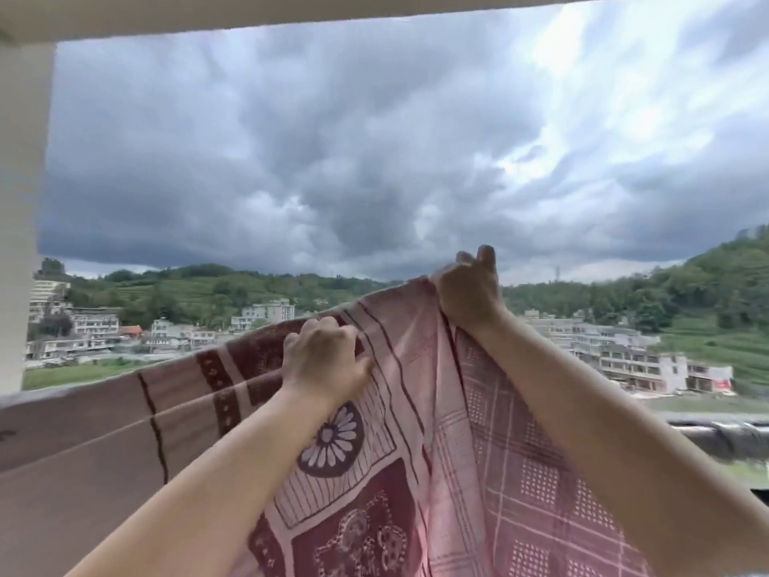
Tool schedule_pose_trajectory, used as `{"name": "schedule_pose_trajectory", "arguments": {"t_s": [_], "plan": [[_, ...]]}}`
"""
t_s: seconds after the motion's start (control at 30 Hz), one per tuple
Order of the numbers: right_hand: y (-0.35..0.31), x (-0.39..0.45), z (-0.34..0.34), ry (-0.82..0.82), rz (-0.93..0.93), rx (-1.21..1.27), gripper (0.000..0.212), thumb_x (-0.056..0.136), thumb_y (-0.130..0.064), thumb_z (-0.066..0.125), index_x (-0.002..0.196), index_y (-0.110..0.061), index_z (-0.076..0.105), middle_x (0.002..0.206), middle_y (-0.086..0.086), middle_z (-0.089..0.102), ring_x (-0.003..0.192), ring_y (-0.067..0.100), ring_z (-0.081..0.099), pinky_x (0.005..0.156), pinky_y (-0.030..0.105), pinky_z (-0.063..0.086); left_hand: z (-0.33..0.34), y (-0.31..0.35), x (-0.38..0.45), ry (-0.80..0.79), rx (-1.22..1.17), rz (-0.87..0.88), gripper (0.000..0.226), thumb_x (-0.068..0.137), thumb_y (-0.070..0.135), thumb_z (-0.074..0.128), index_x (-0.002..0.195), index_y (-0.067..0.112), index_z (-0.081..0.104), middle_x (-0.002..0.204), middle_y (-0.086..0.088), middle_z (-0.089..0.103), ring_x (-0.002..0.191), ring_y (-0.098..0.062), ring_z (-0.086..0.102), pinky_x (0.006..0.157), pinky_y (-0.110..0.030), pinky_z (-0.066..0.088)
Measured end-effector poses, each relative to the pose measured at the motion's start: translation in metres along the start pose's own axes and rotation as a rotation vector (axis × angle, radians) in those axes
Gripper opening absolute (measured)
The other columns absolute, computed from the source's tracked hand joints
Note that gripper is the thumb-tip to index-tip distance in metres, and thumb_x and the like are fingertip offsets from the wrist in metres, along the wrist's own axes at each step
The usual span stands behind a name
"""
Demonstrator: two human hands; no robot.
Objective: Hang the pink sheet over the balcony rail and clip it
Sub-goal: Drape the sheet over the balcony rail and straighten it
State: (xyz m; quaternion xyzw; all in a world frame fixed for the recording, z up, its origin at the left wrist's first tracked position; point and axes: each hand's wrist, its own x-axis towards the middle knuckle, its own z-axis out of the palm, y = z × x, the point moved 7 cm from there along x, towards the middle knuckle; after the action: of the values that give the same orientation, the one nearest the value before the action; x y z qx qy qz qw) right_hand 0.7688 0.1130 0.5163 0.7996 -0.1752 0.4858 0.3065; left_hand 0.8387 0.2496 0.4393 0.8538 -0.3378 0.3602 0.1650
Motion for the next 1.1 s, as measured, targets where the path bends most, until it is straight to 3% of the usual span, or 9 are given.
{"name": "schedule_pose_trajectory", "arguments": {"t_s": [0.13, 0.27, 0.37, 0.53, 0.63, 0.77, 0.87, 0.97, 1.1], "plan": [[-0.011, -0.020, 0.067, -0.298, -0.167, 0.027, 0.023, 0.089, -0.024, 0.045, 0.094, -0.015, 0.065, 0.095, 0.004, 0.069, 0.100, 0.024, 0.056, 0.102, 0.040, 0.019, 0.032, 0.016, 0.013, -0.045, 0.012, -0.074, 0.023, 0.082, 0.012, 0.045, 0.089, 0.007, 0.066, 0.099, -0.013, 0.067, 0.094, -0.029, 0.060, 0.084, -0.037, 0.046], [0.000, -0.019, 0.055, -0.135, -0.163, 0.112, 0.022, 0.088, -0.027, 0.050, 0.095, -0.011, 0.064, 0.101, 0.008, 0.067, 0.101, 0.025, 0.057, 0.105, 0.044, 0.021, 0.026, 0.021, 0.012, 0.234, -0.043, -0.049, 0.021, 0.081, 0.004, 0.047, 0.083, 0.004, 0.068, 0.085, -0.016, 0.069, 0.084, -0.031, 0.063, 0.077, -0.037, 0.047], [0.006, -0.020, 0.035, -0.122, -0.174, 0.218, 0.022, 0.090, -0.021, 0.046, 0.092, -0.006, 0.062, 0.099, 0.010, 0.067, 0.097, 0.025, 0.058, 0.100, 0.042, 0.031, 0.016, 0.020, 0.007, 0.338, -0.110, -0.021, 0.015, 0.080, 0.007, 0.056, 0.088, 0.003, 0.069, 0.085, -0.018, 0.071, 0.083, -0.032, 0.065, 0.076, -0.041, 0.050], [0.029, -0.067, -0.001, -0.367, -0.182, 0.450, 0.030, 0.087, -0.034, 0.052, 0.092, -0.008, 0.065, 0.099, 0.011, 0.069, 0.091, 0.025, 0.062, 0.083, 0.042, 0.052, 0.006, 0.019, -0.001, 0.332, -0.088, -0.019, 0.022, 0.084, 0.012, 0.054, 0.097, 0.000, 0.067, 0.090, -0.022, 0.071, 0.083, -0.032, 0.066, 0.074, -0.038, 0.051], [0.059, -0.139, -0.022, -0.348, -0.023, 0.431, 0.046, 0.077, -0.053, 0.054, 0.093, -0.011, 0.066, 0.099, 0.008, 0.069, 0.091, 0.024, 0.061, 0.086, 0.039, 0.048, -0.002, 0.025, -0.008, 0.338, -0.109, 0.014, 0.028, 0.087, 0.017, 0.047, 0.102, 0.000, 0.064, 0.097, -0.021, 0.070, 0.090, -0.032, 0.066, 0.081, -0.039, 0.050], [0.094, -0.231, -0.025, -0.259, 0.389, 0.303, 0.064, 0.064, -0.059, 0.064, 0.095, -0.002, 0.063, 0.092, 0.019, 0.065, 0.085, 0.031, 0.058, 0.075, 0.040, 0.041, -0.009, 0.054, -0.039, 0.291, -0.189, 0.164, 0.033, 0.085, 0.022, 0.045, 0.099, 0.002, 0.066, 0.099, -0.018, 0.072, 0.092, -0.031, 0.067, 0.084, -0.044, 0.053], [0.094, -0.272, -0.006, -0.393, 0.576, 0.353, 0.088, 0.062, -0.078, 0.042, 0.101, -0.001, 0.058, 0.099, 0.018, 0.064, 0.089, 0.029, 0.059, 0.078, 0.039, 0.042, 0.009, 0.102, -0.082, 0.184, -0.179, 0.329, 0.035, 0.081, 0.025, 0.048, 0.103, 0.004, 0.066, 0.103, -0.015, 0.071, 0.097, -0.031, 0.066, 0.089, -0.043, 0.047], [0.079, -0.289, 0.025, -0.554, 0.663, 0.553, 0.061, 0.074, -0.066, 0.045, 0.096, -0.012, 0.064, 0.097, 0.007, 0.066, 0.093, 0.025, 0.060, 0.078, 0.037, 0.039, 0.035, 0.122, -0.098, -0.005, -0.191, 0.282, 0.046, 0.092, 0.025, 0.040, 0.134, 0.007, 0.040, 0.140, -0.011, 0.046, 0.132, -0.025, 0.038, 0.112, -0.040, 0.020], [0.061, -0.295, 0.038, -0.516, 0.791, 0.875, 0.036, 0.086, -0.039, 0.052, 0.079, -0.008, 0.070, 0.071, 0.008, 0.069, 0.063, 0.020, 0.056, 0.071, 0.033, 0.037, 0.041, 0.122, -0.098, -0.043, -0.179, 0.216, 0.046, 0.095, 0.025, 0.033, 0.138, 0.009, 0.033, 0.146, -0.007, 0.038, 0.137, -0.020, 0.029, 0.115, -0.037, 0.012]]}}
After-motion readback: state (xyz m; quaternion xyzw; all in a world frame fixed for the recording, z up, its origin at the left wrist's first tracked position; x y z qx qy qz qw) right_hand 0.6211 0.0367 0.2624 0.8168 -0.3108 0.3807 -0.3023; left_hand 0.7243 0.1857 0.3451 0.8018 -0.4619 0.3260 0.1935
